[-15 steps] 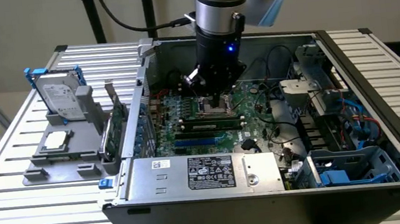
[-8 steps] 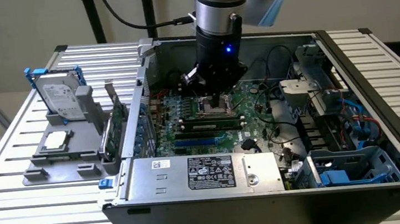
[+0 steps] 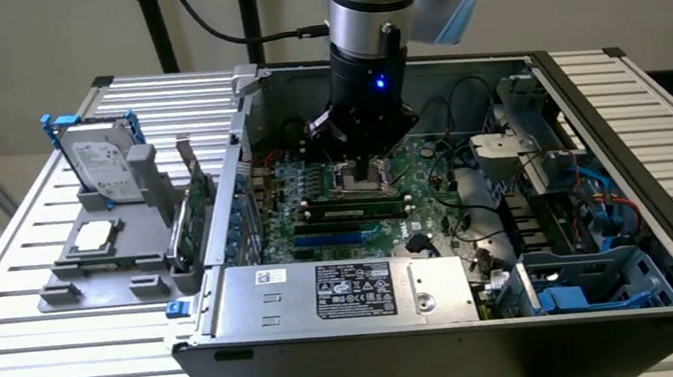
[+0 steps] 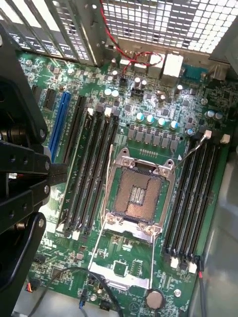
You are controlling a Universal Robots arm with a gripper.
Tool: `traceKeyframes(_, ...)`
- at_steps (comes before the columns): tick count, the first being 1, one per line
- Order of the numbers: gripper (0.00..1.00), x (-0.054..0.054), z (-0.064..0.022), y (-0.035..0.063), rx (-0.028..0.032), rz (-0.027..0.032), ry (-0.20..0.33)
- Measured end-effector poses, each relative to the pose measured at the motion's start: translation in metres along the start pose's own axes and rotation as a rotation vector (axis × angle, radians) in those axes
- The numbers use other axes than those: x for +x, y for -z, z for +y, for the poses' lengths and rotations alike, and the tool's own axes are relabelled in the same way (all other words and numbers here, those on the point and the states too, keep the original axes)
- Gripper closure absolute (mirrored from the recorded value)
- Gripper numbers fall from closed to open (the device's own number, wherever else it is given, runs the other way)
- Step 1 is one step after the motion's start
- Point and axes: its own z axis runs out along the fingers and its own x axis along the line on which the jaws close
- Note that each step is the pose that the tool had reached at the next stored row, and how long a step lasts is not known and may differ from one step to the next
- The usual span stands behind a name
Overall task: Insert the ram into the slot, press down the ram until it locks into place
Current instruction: 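Press down the ram until it locks into place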
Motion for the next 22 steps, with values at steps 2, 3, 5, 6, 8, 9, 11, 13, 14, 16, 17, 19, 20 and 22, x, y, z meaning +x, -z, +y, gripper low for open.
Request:
traceKeyframes(2, 0.89, 0.0, 0.0, 0.0, -0.0004, 0.0, -0.028)
traceKeyframes(3, 0.89, 0.0, 0.0, 0.0, -0.0004, 0.0001, -0.042)
traceKeyframes(5, 0.89, 0.0, 0.0, 0.0001, -0.0006, 0.0002, -0.07)
traceKeyframes(6, 0.89, 0.0, 0.0, 0.0001, -0.0006, 0.0002, -0.084)
traceKeyframes(8, 0.89, 0.0, 0.0, 0.0001, -0.0001, 0.0004, -0.11)
traceKeyframes(9, 0.89, 0.0, -0.0001, 0.0002, 0.0005, 0.0006, -0.123)
traceKeyframes(11, 0.89, 0.0, 0.0, 0.0004, 0.0016, 0.0009, -0.148)
traceKeyframes(13, 0.89, 0.0, 0.0, 0.0005, 0.0025, 0.0011, -0.173)
traceKeyframes(14, 0.89, 0.0, 0.0, 0.0005, 0.0024, 0.0011, -0.186)
traceKeyframes(16, 0.89, 0.0, -0.0001, 0.0006, 0.0018, 0.0012, -0.201)
traceKeyframes(17, 0.89, 0.0, -0.0001, 0.0006, 0.0018, 0.0012, -0.201)
traceKeyframes(19, 0.89, 0.0, -0.0001, 0.0006, 0.0017, 0.0012, -0.201)
traceKeyframes(20, 0.89, 0.0, -0.0001, 0.0006, 0.0018, 0.0012, -0.201)
traceKeyframes(22, 0.89, 0.0, -0.0002, 0.0006, 0.0017, 0.0012, -0.201)
